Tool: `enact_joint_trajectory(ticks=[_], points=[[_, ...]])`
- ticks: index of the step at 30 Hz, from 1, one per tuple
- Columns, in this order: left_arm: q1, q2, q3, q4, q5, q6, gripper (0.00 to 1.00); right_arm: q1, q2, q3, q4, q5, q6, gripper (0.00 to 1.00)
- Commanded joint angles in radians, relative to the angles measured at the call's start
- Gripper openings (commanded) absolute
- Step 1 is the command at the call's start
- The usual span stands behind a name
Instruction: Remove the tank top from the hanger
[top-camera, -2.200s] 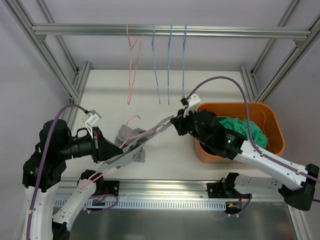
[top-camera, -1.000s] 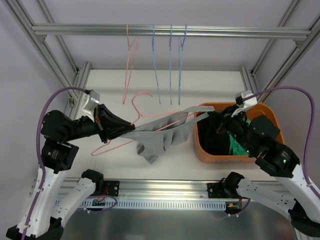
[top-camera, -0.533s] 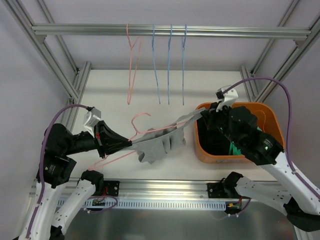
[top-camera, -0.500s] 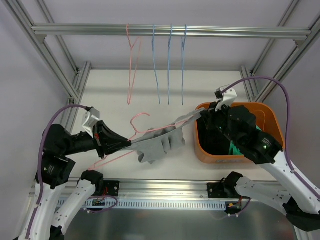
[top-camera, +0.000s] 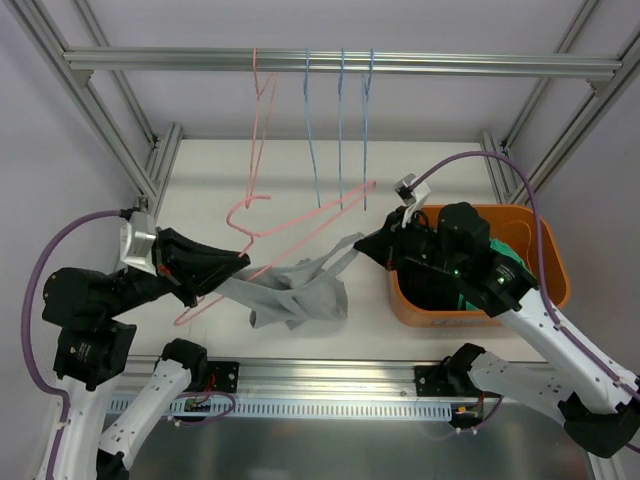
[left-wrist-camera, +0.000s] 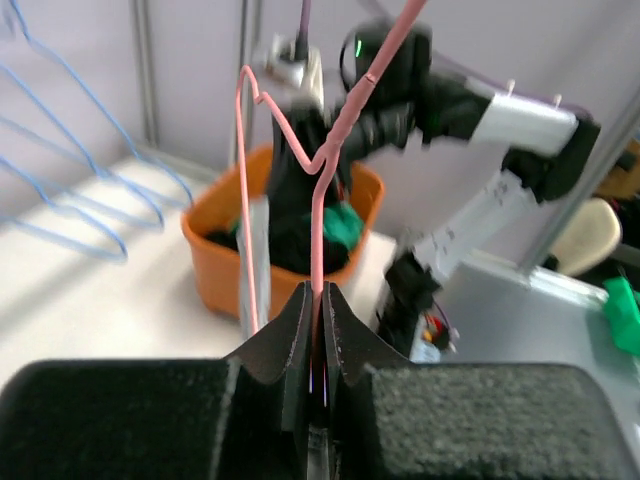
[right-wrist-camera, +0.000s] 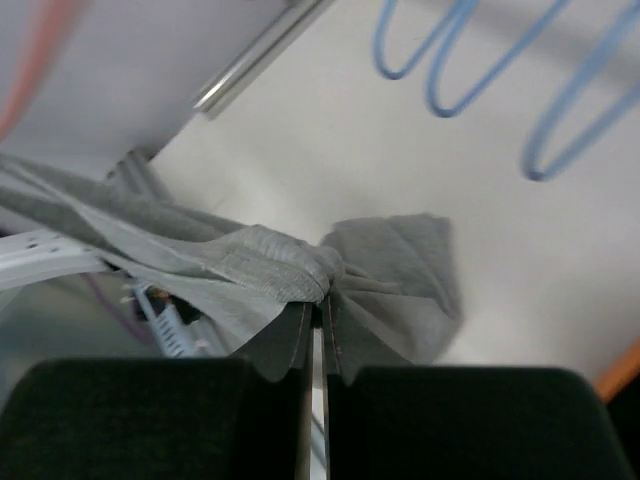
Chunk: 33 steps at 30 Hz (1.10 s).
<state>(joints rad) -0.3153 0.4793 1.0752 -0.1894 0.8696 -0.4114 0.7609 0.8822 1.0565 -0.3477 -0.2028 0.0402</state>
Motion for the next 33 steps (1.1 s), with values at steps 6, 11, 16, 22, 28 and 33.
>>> enact_joint_trajectory(ticks=[6, 11, 16, 22, 28, 33], points=[[-0.007, 0.11, -0.104, 1.019, -0.25, -0.21, 0.0, 0.219, 0.203, 0.023, 0.219, -0.173, 0.087, 0.0], [-0.008, 0.243, -0.109, 1.365, -0.337, -0.26, 0.0, 0.29, 0.285, -0.012, 0.262, -0.072, 0.115, 0.0], [-0.008, 0.184, -0.101, 1.236, -0.445, -0.143, 0.0, 0.298, 0.282, -0.093, 0.26, 0.075, 0.135, 0.0], [-0.008, -0.018, -0.238, 1.035, -0.59, -0.038, 0.0, 0.313, 0.27, -0.115, 0.231, 0.138, 0.121, 0.0], [-0.008, -0.223, -0.256, 0.426, -0.886, 0.045, 0.0, 0.363, 0.353, -0.101, 0.23, 0.092, 0.092, 0.21], [-0.007, -0.297, -0.238, 0.142, -0.929, 0.025, 0.0, 0.383, 0.347, -0.099, 0.228, 0.146, 0.089, 0.99]])
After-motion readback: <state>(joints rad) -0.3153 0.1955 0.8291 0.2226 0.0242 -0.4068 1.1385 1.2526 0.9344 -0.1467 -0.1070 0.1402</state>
